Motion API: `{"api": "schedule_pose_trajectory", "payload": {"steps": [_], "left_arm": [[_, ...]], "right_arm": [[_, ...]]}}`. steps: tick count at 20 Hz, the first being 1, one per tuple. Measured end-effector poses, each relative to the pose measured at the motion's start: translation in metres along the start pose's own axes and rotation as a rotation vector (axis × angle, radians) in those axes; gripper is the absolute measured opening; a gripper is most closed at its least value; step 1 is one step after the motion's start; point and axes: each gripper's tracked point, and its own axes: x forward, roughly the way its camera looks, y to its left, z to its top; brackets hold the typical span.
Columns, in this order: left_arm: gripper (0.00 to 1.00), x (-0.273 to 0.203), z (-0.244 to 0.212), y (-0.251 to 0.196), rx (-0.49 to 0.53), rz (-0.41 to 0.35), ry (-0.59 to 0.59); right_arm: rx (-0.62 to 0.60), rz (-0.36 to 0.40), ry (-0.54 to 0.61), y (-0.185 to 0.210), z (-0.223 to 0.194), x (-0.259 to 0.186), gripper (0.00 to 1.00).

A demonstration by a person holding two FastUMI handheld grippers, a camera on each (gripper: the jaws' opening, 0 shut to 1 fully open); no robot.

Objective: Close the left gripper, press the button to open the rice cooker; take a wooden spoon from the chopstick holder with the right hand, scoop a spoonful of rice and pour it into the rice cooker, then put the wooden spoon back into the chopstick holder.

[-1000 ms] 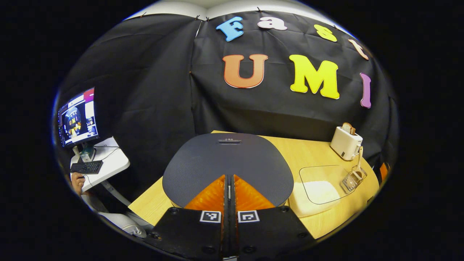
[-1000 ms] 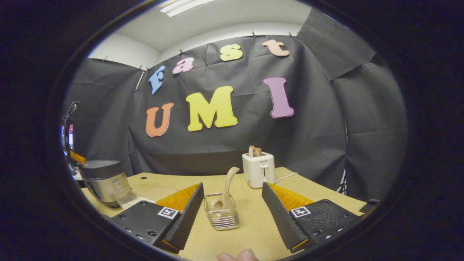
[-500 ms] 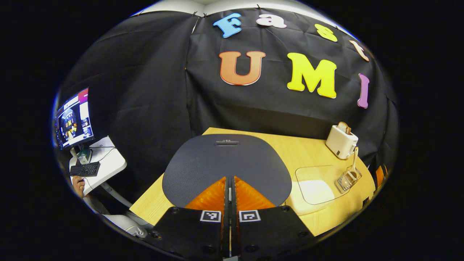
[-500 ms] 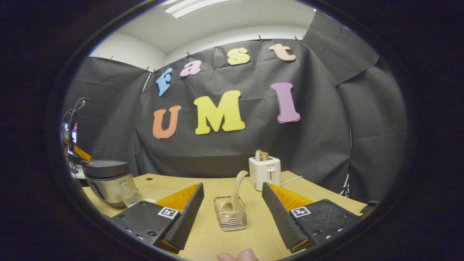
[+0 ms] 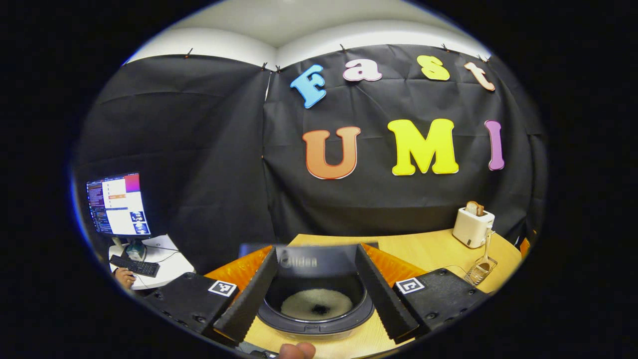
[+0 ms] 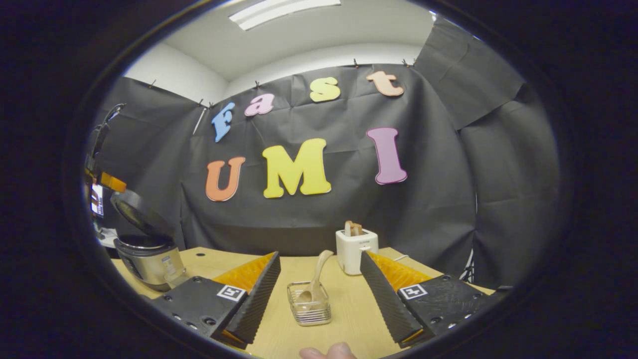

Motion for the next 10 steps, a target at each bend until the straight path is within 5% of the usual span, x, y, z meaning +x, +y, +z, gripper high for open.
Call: {"api": "schedule_pose_trajectory", "payload": {"steps": [10], "left_arm": [[0.99,-0.019,-0.007,-0.039,0.003,-0.038,-0.145]], "right_arm": [[-0.006,0.054,0.069,-0.003,-0.004,0.008,0.95]]}}
